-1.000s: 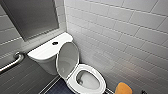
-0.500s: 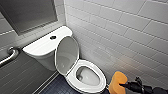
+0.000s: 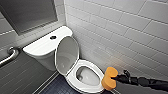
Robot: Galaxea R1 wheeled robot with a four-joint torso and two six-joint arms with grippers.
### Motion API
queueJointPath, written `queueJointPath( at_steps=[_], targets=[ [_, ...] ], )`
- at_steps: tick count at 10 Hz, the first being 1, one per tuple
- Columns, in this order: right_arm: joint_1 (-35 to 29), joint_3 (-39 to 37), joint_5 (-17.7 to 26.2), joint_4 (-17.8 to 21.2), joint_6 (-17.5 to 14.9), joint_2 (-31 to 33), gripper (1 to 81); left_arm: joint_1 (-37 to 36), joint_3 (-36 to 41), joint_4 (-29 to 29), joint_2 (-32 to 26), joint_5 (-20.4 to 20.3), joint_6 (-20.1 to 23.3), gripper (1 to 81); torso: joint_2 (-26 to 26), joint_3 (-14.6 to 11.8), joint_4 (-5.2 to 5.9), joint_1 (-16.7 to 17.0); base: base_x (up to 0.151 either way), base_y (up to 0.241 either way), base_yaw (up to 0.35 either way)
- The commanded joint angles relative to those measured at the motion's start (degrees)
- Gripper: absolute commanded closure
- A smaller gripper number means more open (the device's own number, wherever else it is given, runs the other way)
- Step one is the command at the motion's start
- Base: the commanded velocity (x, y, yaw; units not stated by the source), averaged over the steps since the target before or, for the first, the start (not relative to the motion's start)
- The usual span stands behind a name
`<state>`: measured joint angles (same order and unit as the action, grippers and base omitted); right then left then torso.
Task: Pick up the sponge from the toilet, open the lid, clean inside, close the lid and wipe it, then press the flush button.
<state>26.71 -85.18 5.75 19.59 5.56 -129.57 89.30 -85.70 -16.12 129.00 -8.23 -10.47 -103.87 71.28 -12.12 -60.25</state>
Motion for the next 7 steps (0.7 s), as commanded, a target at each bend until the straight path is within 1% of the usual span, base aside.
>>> queueJointPath(
  at_steps=[1, 3, 5, 7],
  targets=[
    [-8.6, -5.2, 5.4, 3.0, 0.0, -1.9, 81.1, 1.1, 0.8, -0.4, -0.1, 3.3, 0.6, 1.0, 0.0, 0.0, 0.0, 0.0, 0.0, 0.0, 0.0],
    [-10.0, -6.8, 6.1, 2.9, 0.0, -3.8, 81.1, 1.6, -0.1, -0.5, 2.0, 3.3, 0.8, 1.0, 0.0, 0.0, 0.0, 0.0, 0.0, 0.0, 0.0],
    [-11.7, -8.9, 6.1, 2.8, 0.0, -8.6, 81.1, 1.8, -0.3, -0.5, 2.7, 3.3, 1.2, 1.0, 0.0, 0.0, 0.0, 0.0, 0.0, 0.0, 0.0],
    [-14.0, -13.5, 8.6, 3.3, 0.0, -13.8, 81.1, 1.8, -0.4, -0.5, 2.6, 3.4, 1.2, 1.0, 0.0, 0.0, 0.0, 0.0, 0.0, 0.0, 0.0]
  ],
)
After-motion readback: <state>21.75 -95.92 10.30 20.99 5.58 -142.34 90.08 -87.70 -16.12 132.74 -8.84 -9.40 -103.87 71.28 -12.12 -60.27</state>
